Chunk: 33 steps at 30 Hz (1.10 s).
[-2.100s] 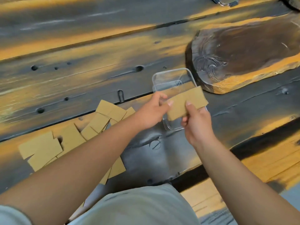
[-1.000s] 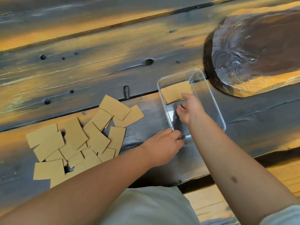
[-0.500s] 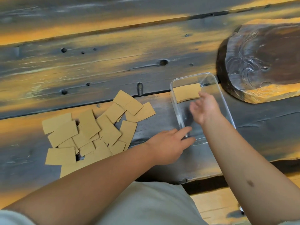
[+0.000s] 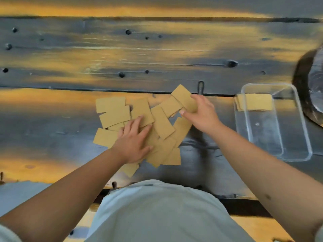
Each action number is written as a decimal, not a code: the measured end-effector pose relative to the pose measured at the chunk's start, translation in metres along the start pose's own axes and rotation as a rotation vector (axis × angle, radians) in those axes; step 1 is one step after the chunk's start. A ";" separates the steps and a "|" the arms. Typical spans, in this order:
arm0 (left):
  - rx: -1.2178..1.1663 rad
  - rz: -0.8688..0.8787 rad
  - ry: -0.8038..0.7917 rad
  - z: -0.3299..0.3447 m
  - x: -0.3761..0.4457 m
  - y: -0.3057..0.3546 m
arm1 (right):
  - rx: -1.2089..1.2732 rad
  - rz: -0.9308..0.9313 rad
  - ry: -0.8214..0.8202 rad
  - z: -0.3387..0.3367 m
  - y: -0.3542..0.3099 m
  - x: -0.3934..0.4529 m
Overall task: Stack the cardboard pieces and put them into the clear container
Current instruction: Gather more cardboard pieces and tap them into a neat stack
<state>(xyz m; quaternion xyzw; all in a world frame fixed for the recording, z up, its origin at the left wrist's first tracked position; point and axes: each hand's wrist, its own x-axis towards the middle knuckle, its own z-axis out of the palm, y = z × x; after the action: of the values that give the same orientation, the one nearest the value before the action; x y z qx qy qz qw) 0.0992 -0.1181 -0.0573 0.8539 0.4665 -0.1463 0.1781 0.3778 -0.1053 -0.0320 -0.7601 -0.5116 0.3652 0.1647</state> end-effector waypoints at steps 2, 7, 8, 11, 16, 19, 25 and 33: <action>-0.043 -0.078 -0.026 0.004 -0.004 -0.024 | -0.109 0.127 -0.017 0.012 0.004 0.027; -0.048 -0.107 -0.149 0.006 -0.003 -0.073 | -0.248 0.439 -0.098 0.038 -0.006 0.061; -0.044 -0.105 -0.159 0.006 -0.002 -0.082 | -0.235 0.444 -0.098 0.045 -0.014 0.062; -0.108 -0.147 -0.167 0.000 0.005 -0.101 | -0.214 0.421 -0.083 0.064 -0.032 0.055; -0.216 -0.166 -0.057 -0.004 0.015 -0.108 | -0.195 0.342 -0.005 0.088 -0.056 0.048; -0.227 -0.074 -0.036 -0.003 0.031 -0.086 | -0.112 0.286 0.009 0.097 -0.064 0.044; -0.273 -0.014 -0.058 0.000 0.062 -0.053 | 0.230 0.191 -0.104 0.105 -0.084 0.045; -0.499 0.070 -0.013 -0.008 0.071 -0.056 | 0.479 0.254 -0.215 0.094 -0.094 0.053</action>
<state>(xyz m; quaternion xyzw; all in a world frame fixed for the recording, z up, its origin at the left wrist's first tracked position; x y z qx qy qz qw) 0.0896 -0.0334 -0.0892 0.7981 0.4573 -0.0257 0.3914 0.2586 -0.0292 -0.0577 -0.7145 -0.3259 0.5717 0.2375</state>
